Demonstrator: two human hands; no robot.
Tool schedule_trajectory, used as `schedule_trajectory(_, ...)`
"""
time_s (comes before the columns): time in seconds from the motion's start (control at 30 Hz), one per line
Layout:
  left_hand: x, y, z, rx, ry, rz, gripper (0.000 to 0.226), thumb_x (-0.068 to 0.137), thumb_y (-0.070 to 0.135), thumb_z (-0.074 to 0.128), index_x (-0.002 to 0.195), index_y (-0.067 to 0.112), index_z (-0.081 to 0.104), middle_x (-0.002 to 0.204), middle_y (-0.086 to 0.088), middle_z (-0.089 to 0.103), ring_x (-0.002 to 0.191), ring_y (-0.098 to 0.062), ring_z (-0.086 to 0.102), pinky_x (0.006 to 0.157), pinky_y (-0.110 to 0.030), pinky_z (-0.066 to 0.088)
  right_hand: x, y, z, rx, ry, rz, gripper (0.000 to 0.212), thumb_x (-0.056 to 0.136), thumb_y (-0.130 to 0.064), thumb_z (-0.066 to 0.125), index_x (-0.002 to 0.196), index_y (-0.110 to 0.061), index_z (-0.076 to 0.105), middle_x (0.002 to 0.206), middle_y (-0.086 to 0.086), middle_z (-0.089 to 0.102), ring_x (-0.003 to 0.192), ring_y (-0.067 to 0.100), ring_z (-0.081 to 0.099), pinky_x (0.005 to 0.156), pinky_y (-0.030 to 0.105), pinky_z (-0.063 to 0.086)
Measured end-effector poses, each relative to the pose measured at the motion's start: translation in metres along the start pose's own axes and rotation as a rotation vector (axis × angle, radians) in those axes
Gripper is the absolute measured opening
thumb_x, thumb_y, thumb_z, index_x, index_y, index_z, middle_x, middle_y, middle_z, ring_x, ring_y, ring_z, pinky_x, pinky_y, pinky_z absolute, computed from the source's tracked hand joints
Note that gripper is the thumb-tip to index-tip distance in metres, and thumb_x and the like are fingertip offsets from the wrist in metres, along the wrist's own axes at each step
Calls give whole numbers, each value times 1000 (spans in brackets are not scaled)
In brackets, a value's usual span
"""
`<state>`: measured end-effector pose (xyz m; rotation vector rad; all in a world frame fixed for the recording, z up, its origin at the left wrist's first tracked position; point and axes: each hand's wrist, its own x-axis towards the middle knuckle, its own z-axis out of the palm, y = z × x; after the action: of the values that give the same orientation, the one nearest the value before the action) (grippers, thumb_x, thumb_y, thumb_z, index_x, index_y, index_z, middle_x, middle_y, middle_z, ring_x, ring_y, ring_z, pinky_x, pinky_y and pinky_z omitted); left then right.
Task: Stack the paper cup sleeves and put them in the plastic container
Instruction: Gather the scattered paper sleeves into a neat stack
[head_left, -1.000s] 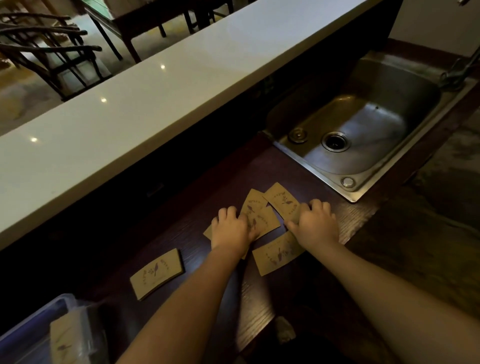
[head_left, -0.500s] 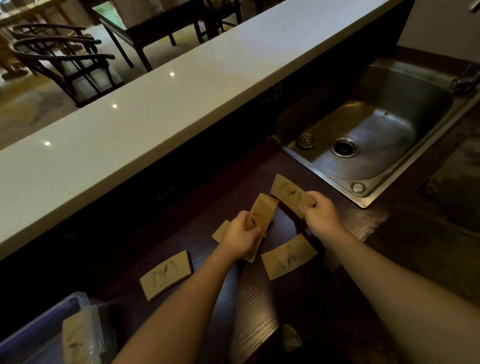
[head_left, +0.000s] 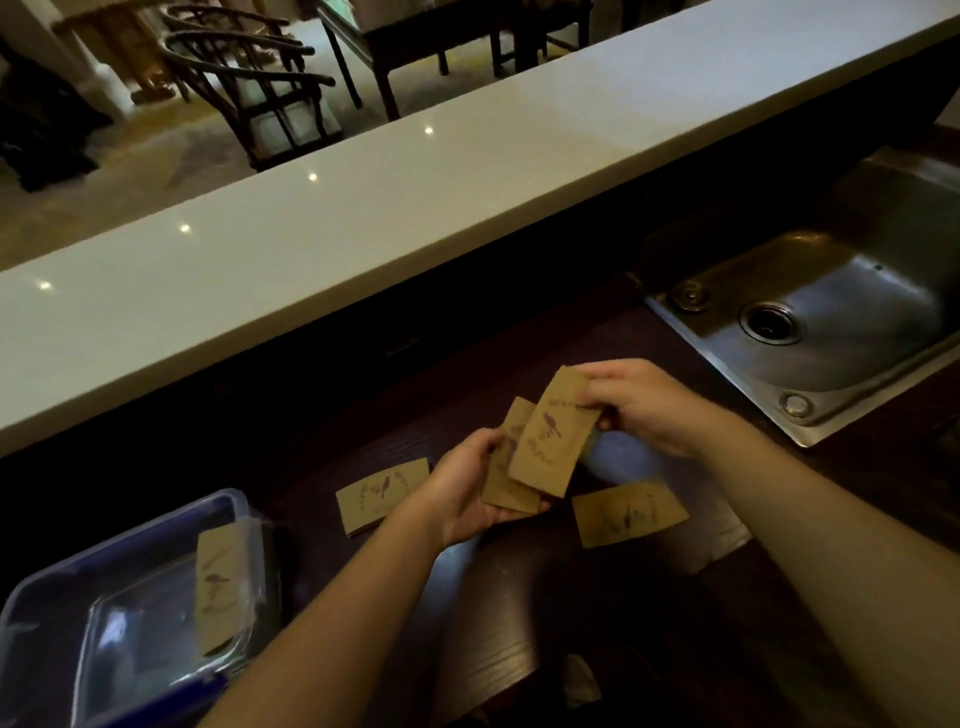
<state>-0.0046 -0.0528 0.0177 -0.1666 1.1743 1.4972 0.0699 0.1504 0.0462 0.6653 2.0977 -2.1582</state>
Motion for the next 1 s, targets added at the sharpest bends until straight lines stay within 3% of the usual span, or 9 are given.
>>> schedule_trajectory(0.1, -9, -8, -9, 50, 34, 26, 41, 94, 49, 44, 113, 22, 68, 103, -8, 74, 99, -25, 68, 81, -43, 55, 5, 1, 21, -274, -84, -3, 35, 82, -11, 68, 115, -22, 67, 84, -5, 71, 72, 4, 63, 58, 18, 47)
schedule_trajectory(0.2, -18, -17, -18, 51, 91, 82, 29, 91, 26, 58, 119, 19, 62, 104, -8, 74, 101, -25, 69, 79, -42, 57, 12, 11, 41, -418, -88, -63, 46, 79, -14, 73, 123, -17, 61, 73, -4, 64, 61, 0, 59, 54, 13, 45)
schedule_trajectory(0.37, -29, -34, -26, 115, 162, 130, 23, 93, 12, 53, 115, 15, 60, 106, -11, 71, 100, -26, 67, 90, -46, 53, 16, 37, 67, -543, 1, -168, 44, 76, -26, 77, 117, -20, 63, 78, -2, 62, 71, 16, 60, 67, 39, 51)
schedule_trajectory(0.57, -32, -49, -23, 208, 194, 118, 25, 93, 11, 52, 117, 11, 59, 98, -10, 71, 85, -20, 69, 73, -34, 57, 6, 58, 70, -541, 75, -188, 42, 76, -31, 77, 114, -18, 64, 73, -8, 57, 66, 9, 56, 62, 29, 47)
schedule_trajectory(0.67, -33, -51, -18, 248, 221, 120, 23, 94, 9, 51, 115, 11, 59, 106, -13, 70, 90, -22, 68, 76, -34, 57, -3, 60, 54, -571, 158, -144, 41, 82, -35, 69, 119, -20, 63, 81, -7, 64, 75, 9, 60, 68, 31, 50)
schedule_trajectory(0.77, -33, -49, -15, 268, 275, 124, 20, 95, 6, 48, 111, 12, 57, 115, -16, 66, 104, -30, 64, 86, -41, 54, -16, 66, 15, -699, 265, -76, 40, 83, -29, 64, 122, -19, 64, 97, -4, 63, 89, 13, 59, 73, 28, 43)
schedule_trajectory(0.9, -31, -46, -16, 295, 316, 128, 24, 93, 2, 46, 112, 13, 55, 117, -16, 63, 109, -32, 61, 92, -47, 52, -36, 82, -27, -1106, -26, 50, 68, 77, -50, 66, 139, -30, 45, 138, 0, 44, 127, 24, 32, 97, 39, 33)
schedule_trajectory(1.0, -27, -47, -15, 291, 346, 134, 29, 93, 3, 46, 119, 13, 53, 116, -15, 64, 107, -31, 62, 89, -45, 53, -44, 94, -34, -1352, -119, 83, 77, 75, -61, 60, 143, -35, 35, 146, -3, 33, 130, 25, 22, 100, 45, 29)
